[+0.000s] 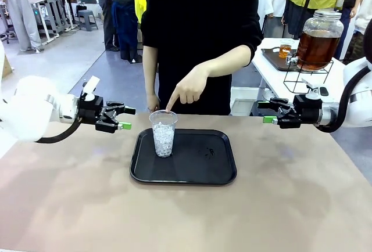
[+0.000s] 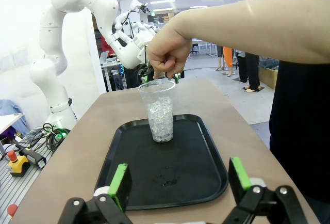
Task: Pour the drink into the iced cup.
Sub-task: Pick up the iced cup indicated by the human and present it to them.
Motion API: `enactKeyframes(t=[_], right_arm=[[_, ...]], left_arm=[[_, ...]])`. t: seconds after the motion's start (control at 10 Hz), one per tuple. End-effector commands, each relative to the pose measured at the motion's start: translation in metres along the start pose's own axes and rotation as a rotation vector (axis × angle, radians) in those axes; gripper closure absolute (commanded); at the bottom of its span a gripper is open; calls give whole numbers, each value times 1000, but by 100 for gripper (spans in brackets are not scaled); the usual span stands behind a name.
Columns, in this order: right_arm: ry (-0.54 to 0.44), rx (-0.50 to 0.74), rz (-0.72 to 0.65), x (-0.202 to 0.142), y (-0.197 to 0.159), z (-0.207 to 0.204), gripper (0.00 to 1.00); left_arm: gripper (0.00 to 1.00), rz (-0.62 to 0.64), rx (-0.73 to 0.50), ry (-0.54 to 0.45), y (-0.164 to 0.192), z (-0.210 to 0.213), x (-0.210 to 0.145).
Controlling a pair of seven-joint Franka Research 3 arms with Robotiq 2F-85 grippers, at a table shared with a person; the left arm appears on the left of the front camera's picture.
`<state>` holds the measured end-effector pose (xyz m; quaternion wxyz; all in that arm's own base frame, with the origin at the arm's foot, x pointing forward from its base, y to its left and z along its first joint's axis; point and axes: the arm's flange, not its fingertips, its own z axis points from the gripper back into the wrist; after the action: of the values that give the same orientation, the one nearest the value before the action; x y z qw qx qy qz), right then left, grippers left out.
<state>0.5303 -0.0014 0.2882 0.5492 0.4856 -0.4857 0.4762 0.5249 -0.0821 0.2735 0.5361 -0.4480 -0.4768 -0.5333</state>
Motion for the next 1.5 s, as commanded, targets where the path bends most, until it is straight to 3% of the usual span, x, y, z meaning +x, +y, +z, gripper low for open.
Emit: enactKeyframes(t=[0.0, 0.6, 1.4], right_arm=[[-6, 6, 1, 2, 1, 1, 0], [-6, 6, 1, 2, 1, 1, 0], [-6, 6, 1, 2, 1, 1, 0]], left_arm=[[0, 7, 64, -13, -3, -11, -8], [0, 47, -8, -14, -7, -37, -28], [0, 42, 3, -6, -1, -70, -36]])
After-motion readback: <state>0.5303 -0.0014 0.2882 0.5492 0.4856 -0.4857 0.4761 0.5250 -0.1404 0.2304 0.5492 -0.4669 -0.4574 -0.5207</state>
